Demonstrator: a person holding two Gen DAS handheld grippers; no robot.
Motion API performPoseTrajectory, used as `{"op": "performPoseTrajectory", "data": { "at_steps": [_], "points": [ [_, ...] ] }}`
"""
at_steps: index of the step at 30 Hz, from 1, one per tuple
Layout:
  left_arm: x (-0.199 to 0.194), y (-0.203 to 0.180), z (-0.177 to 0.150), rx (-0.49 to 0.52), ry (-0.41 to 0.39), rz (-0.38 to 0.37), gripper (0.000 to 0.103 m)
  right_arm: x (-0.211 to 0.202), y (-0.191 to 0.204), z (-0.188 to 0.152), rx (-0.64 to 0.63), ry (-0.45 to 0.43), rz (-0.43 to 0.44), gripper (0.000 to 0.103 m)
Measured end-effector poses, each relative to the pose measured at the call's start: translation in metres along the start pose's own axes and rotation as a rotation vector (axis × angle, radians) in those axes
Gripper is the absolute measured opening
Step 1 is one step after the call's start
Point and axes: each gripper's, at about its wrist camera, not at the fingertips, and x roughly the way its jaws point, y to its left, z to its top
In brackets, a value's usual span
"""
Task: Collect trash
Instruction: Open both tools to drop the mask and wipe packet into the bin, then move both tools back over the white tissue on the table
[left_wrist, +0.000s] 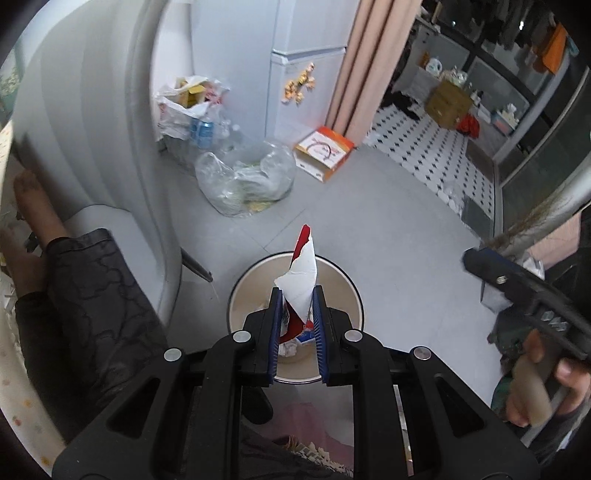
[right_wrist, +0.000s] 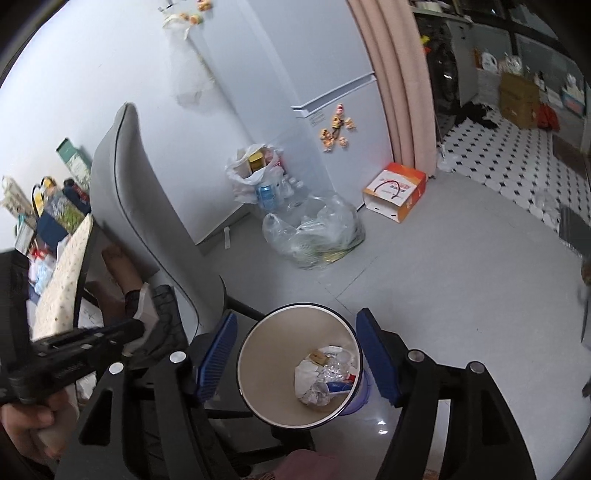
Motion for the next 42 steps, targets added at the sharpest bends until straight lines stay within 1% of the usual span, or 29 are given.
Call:
{"op": "performPoseTrajectory", "data": {
  "at_steps": [5, 6, 7, 8, 9, 10, 11, 12, 13, 15, 17, 18, 20, 23, 26, 29, 31, 32, 34, 37, 39, 42],
  "points": [
    [0.015, -0.014, 0.004, 0.006, 0.032, -0.027, 0.017, -0.006, -0.009, 0.002, 0.014, -0.006, -0.024, 0.066],
    [0.019, -0.017, 0.005, -0.002, 0.04, -0.034, 0.017, -0.007, -0.009, 0.003, 0.016, -0.007, -0.029, 0.066],
    [0.024, -0.018, 0.005, -0.027, 0.064, -0.039, 0.018, -0.008, -0.009, 0.003, 0.016, -0.007, -0.035, 0.066],
    [0.027, -0.019, 0.006, -0.037, 0.077, -0.047, 0.021, -0.009, -0.008, 0.003, 0.018, -0.006, -0.035, 0.066],
    [0.029, -0.021, 0.007, -0.045, 0.083, -0.074, 0.026, -0.01, -0.007, 0.004, 0.018, -0.006, -0.03, 0.066],
    [0.028, -0.023, 0.008, -0.046, 0.076, -0.092, 0.053, -0.011, -0.005, 0.004, 0.015, -0.007, -0.029, 0.066],
    [0.026, -0.023, 0.008, -0.048, 0.061, -0.097, 0.074, -0.011, -0.003, 0.005, 0.011, -0.008, -0.03, 0.066],
    [0.022, -0.024, 0.007, -0.049, 0.039, -0.095, 0.078, -0.012, -0.001, 0.005, 0.008, -0.007, -0.031, 0.066],
    [0.018, -0.023, 0.006, -0.05, 0.022, -0.096, 0.08, -0.012, 0.001, 0.005, 0.005, -0.005, -0.028, 0.066],
    [0.013, -0.02, 0.005, -0.055, 0.028, -0.098, 0.083, -0.013, 0.005, 0.006, -0.003, -0.006, -0.027, 0.066],
    [0.004, -0.013, 0.005, -0.066, 0.011, -0.098, 0.085, -0.014, 0.008, 0.008, -0.006, -0.009, -0.017, 0.067],
    [-0.002, -0.008, 0.005, -0.075, -0.008, -0.096, 0.087, -0.016, 0.01, 0.008, -0.01, -0.013, -0.012, 0.069],
    [-0.017, 0.004, 0.004, -0.107, -0.056, -0.084, 0.095, -0.019, 0.015, 0.009, -0.024, -0.022, -0.008, 0.076],
    [-0.04, 0.024, 0.0, -0.155, -0.108, -0.073, 0.097, -0.024, 0.024, 0.01, -0.034, -0.031, 0.008, 0.083],
    [-0.064, 0.039, -0.006, -0.177, -0.154, -0.054, 0.097, -0.03, 0.036, 0.01, -0.041, -0.05, 0.025, 0.09],
    [-0.089, 0.053, -0.016, -0.203, -0.201, -0.039, 0.097, -0.038, 0.053, 0.01, -0.079, -0.068, 0.036, 0.096],
    [-0.106, 0.063, -0.024, -0.229, -0.235, -0.036, 0.097, -0.044, 0.069, 0.008, -0.115, -0.081, 0.043, 0.095],
    [-0.114, 0.069, -0.028, -0.247, -0.256, -0.022, 0.097, -0.045, 0.077, 0.007, -0.131, -0.09, 0.043, 0.095],
    [-0.129, 0.081, -0.035, -0.28, -0.3, -0.001, 0.097, -0.048, 0.094, 0.005, -0.164, -0.11, 0.019, 0.095],
    [-0.153, 0.095, -0.047, -0.303, -0.357, 0.023, 0.097, -0.048, 0.115, 0.001, -0.195, -0.108, -0.009, 0.095],
    [-0.17, 0.104, -0.056, -0.315, -0.396, 0.047, 0.097, -0.049, 0.128, -0.003, -0.203, -0.1, -0.007, 0.095],
    [-0.195, 0.119, -0.071, -0.342, -0.468, 0.081, 0.097, -0.053, 0.149, -0.008, -0.226, -0.109, 0.019, 0.095]
  ]
}}
